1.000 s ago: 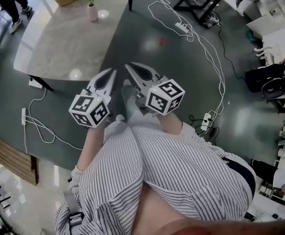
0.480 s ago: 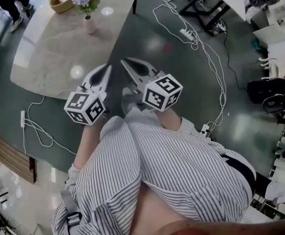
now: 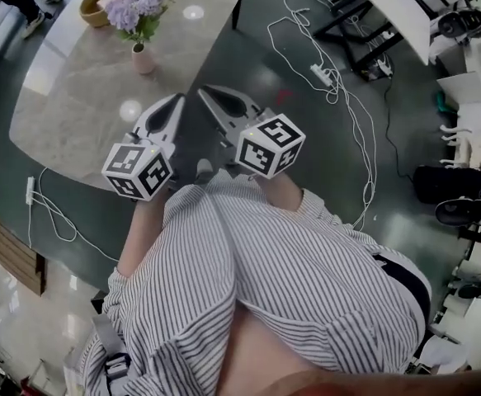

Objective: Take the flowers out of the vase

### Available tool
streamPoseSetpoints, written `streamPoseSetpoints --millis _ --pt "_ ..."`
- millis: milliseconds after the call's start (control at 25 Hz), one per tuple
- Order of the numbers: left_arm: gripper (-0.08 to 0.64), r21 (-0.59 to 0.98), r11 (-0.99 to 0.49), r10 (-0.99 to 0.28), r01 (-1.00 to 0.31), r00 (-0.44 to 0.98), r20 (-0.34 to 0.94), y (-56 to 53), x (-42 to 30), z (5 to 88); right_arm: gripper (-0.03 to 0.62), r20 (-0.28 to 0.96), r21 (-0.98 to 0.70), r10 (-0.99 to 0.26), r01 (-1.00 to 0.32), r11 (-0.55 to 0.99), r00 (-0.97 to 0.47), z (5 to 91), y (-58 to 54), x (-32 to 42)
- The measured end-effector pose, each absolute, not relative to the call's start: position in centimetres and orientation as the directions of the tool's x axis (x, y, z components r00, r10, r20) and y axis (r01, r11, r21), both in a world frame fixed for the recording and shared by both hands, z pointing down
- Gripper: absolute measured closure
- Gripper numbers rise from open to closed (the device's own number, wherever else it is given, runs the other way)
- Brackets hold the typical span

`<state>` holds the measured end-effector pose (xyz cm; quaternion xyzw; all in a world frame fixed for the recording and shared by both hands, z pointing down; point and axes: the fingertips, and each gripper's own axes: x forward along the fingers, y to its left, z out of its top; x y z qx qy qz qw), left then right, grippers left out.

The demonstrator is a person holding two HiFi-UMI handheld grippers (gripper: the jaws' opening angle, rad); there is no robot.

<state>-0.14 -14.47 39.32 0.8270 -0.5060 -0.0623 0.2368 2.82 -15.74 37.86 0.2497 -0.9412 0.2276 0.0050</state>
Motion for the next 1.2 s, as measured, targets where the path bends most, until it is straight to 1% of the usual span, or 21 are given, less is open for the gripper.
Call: streamPoseSetpoints --millis 240,520,640,800,1200 --pt "0.549 0.453 -0.316 -0.896 -0.834 0.419 0.147 -17.1 0.2 39.7 0.577 0.119 -0.447 -0.427 -0.432 0.783 -0.897 38.5 -19.3 3.5" --pt "0.549 0.456 -0.263 -0.911 -0.85 0.375 0.174 -18.8 -0.4 40.3 0.576 0.132 -0.469 -0.364 -0.381 0.797 -0.922 39.3 -19.9 2.7" --pt "0.549 0.45 -0.258 -0.907 -0.855 0.375 0.192 -19.0 -0.2 40.5 0.575 0.128 -0.484 -0.368 -0.382 0.787 -0.921 39.5 -20.2 2.9" --pt "0.549 0.442 -0.237 -0.908 -0.865 0.359 0.215 -19.0 -0.7 40.7 0.576 0.147 -0.462 -0.363 -0.388 0.798 -0.92 39.8 -20.1 2.0" --pt "0.549 0.456 -0.215 -0.918 -0.863 0.338 0.208 -19.9 -2.7 40.4 0.576 0.154 -0.462 -0.342 -0.374 0.805 -0.927 39.5 -21.7 -0.1"
